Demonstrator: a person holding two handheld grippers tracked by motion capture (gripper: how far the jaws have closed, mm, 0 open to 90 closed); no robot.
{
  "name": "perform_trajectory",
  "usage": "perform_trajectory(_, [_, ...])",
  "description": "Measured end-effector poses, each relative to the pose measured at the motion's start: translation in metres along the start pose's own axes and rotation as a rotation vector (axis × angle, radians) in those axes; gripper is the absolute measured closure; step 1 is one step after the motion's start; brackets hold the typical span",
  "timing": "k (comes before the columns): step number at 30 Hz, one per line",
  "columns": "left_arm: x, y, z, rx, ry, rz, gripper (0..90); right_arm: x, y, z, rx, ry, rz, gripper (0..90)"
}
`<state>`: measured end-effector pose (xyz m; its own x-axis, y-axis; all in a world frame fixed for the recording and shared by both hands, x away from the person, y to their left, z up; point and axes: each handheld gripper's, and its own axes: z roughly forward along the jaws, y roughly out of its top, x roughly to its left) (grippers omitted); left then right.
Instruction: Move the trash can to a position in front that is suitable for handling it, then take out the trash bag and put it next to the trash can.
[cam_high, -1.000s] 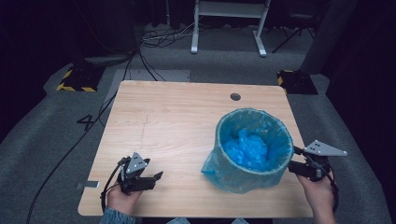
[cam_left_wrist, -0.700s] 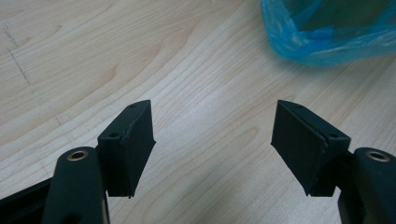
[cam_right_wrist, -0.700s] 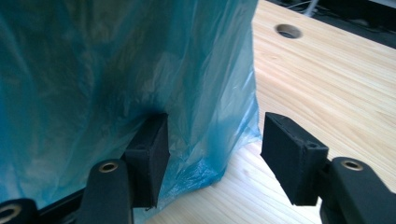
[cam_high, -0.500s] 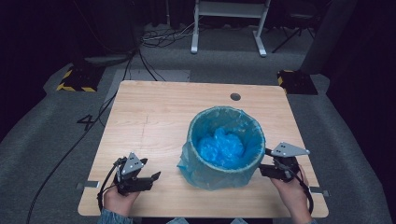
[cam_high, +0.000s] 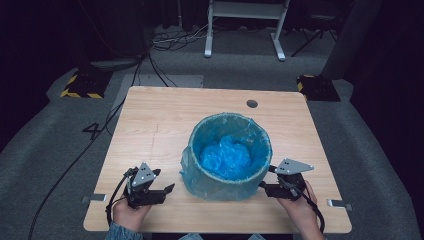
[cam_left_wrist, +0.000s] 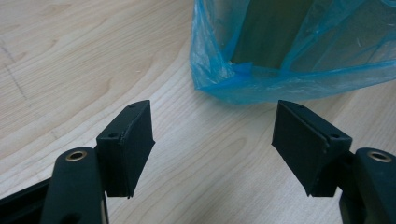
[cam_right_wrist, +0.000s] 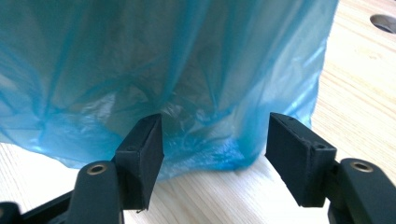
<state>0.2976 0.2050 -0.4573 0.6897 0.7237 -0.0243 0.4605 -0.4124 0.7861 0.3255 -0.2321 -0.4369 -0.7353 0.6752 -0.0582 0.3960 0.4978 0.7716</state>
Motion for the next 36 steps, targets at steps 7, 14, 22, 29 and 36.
perform_trajectory(7, [-0.004, 0.01, 0.001, 0.0, -0.039, 0.019, 28.4, -0.012, -0.007, -0.012, -0.012, 0.035, 0.017, 27.5])
perform_trajectory(14, [-0.006, 0.012, 0.005, 0.01, -0.05, 0.028, 28.4, -0.013, -0.012, -0.016, -0.024, 0.135, -0.048, 14.6])
perform_trajectory(22, [-0.009, 0.011, 0.009, 0.023, -0.056, 0.039, 28.0, -0.006, -0.016, -0.003, -0.03, 0.223, -0.08, 0.0])
perform_trajectory(29, [-0.01, 0.006, 0.006, 0.033, -0.052, 0.032, 28.0, 0.009, -0.018, 0.013, -0.058, 0.249, -0.084, 4.6])
perform_trajectory(36, [-0.008, 0.001, 0.003, 0.034, -0.049, 0.018, 28.2, 0.013, -0.024, 0.032, 0.017, 0.167, -0.042, 50.7])
